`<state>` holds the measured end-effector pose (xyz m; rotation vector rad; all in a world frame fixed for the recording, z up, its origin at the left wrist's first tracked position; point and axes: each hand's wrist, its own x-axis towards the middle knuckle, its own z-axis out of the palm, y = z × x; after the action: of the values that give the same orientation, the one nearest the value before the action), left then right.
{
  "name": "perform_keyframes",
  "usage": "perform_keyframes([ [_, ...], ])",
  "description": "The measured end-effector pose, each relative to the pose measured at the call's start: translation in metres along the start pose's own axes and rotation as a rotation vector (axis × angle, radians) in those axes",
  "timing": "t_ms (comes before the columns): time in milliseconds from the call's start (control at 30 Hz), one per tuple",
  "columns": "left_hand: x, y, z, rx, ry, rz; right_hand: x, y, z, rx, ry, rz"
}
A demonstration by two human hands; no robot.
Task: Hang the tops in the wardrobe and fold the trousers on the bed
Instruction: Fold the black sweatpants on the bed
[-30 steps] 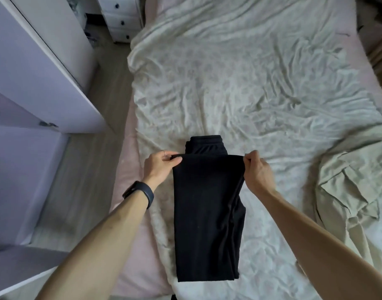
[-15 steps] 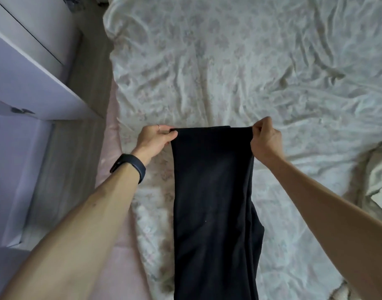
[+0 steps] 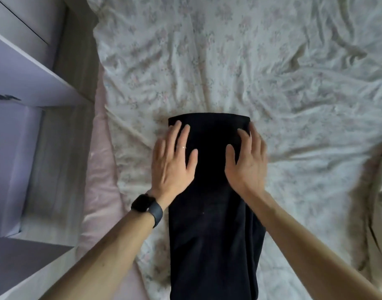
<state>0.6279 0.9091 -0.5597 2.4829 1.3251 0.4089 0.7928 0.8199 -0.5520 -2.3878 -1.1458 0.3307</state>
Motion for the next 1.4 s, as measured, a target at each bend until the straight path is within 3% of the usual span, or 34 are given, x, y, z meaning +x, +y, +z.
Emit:
perform_keyframes([
  [67,-0.045,0.015,0.015,0.045,-0.165,0.133,-0.06,-0.004,0.008,-0.107,-0.088,-0.117],
  [167,-0.081,0.009,0.035,0.15,-0.299,0.143,-0.118,0.019,0.017,-0.331,-0.259,-0.181],
  [267,-0.073,-0.007,0.034,0.17,-0.298,0.085,-0.123,0.048,0.005,-0.422,-0.269,0.073],
  [400,-0.08,-0.009,0.022,0.18,-0.254,-0.014,-0.136,0.051,-0.029,-0.283,-0.215,0.405],
  [533,-0.129,0.025,0.009,0.103,-0.312,0.086,-0.175,0.041,-0.046,-0.093,-0.277,0.38],
  [633,-0.168,0.05,0.009,0.079,-0.384,0.054,-0.189,0.038,-0.045,-0.07,-0.402,0.49],
  [733,-0.185,0.056,0.012,0.102,-0.435,-0.028,-0.189,0.035,-0.046,-0.037,-0.35,0.502],
  [1067,-0.167,0.045,0.012,0.148,-0.426,0.065,-0.174,0.037,-0.043,-0.027,-0.277,0.334],
  [1233,-0.169,0.046,0.014,0.173,-0.423,0.05,-0.162,0.04,-0.041,-0.126,-0.442,0.461],
  [1400,-0.168,0.045,0.015,0.192,-0.4,0.073,-0.156,0.047,-0.048,0.124,-0.354,0.525],
])
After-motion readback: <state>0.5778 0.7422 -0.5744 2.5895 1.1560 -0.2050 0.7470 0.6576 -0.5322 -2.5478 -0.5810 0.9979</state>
